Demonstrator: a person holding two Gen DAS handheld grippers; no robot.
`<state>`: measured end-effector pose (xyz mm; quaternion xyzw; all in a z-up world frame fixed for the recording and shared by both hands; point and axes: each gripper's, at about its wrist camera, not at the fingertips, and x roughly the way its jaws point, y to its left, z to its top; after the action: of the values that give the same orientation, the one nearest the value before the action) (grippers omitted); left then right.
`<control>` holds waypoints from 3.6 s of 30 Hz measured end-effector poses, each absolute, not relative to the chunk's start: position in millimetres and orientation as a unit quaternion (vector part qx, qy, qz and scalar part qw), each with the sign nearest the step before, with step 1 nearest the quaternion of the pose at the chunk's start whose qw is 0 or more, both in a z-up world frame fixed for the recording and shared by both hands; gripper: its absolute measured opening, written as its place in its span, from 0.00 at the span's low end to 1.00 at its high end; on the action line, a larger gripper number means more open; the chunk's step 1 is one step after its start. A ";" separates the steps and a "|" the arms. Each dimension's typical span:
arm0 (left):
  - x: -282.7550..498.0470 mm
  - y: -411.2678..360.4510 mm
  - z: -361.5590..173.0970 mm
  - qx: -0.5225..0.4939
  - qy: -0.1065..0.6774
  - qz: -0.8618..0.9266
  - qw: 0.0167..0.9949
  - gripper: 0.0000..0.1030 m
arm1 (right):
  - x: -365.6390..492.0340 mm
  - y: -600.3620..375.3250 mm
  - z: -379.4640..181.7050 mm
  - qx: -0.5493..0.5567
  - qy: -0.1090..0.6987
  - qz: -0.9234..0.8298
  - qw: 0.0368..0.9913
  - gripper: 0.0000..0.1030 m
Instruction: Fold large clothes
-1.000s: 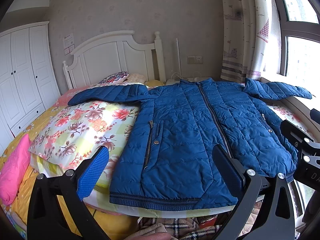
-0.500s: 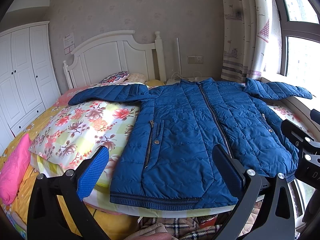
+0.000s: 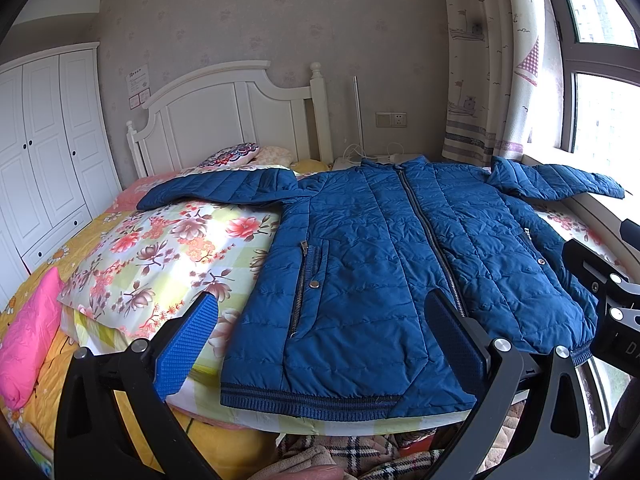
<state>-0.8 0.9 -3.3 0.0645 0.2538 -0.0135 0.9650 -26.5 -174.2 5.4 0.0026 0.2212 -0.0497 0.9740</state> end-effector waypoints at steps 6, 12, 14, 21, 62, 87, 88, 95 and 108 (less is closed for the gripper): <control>-0.7 1.1 -3.4 0.064 0.254 -0.013 0.965 0.96 | -27.7 -171.1 5.5 0.004 0.222 -0.049 0.974 0.98; -0.7 1.0 -3.4 0.064 0.254 -0.013 0.965 0.96 | -27.0 -172.0 5.6 0.004 0.223 -0.049 0.974 0.98; -0.7 0.9 -3.2 0.064 0.254 -0.013 0.965 0.96 | -27.3 -173.3 5.7 0.004 0.222 -0.049 0.974 0.98; -0.2 1.6 -3.7 0.065 0.252 -0.013 0.965 0.96 | -26.6 -171.3 5.2 0.006 0.223 -0.049 0.974 0.98; 365.6 -40.7 -114.2 -0.021 0.435 -0.133 0.890 0.96 | 249.3 -540.3 -86.9 0.305 0.302 -0.260 0.865 0.87; 364.9 -36.7 -114.9 -0.029 0.437 -0.151 0.886 0.96 | 374.7 -277.3 -89.9 -0.005 0.419 0.025 0.908 0.55; 365.0 -37.0 -114.5 -0.030 0.437 -0.152 0.886 0.96 | 376.2 -276.8 -99.1 0.000 0.435 0.029 0.900 0.55; 365.8 -35.5 -113.9 -0.036 0.436 -0.155 0.886 0.96 | 298.5 -338.6 -67.8 0.135 0.412 0.065 0.899 0.71; 364.2 -30.1 -113.7 -0.058 0.430 -0.162 0.886 0.96 | 236.4 -524.8 -124.8 0.453 0.350 -0.096 0.814 0.66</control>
<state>364.2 -30.1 -113.7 -0.0582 0.4298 -0.1622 0.8863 236.4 -524.8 -124.8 0.4526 0.3501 -0.0962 0.8144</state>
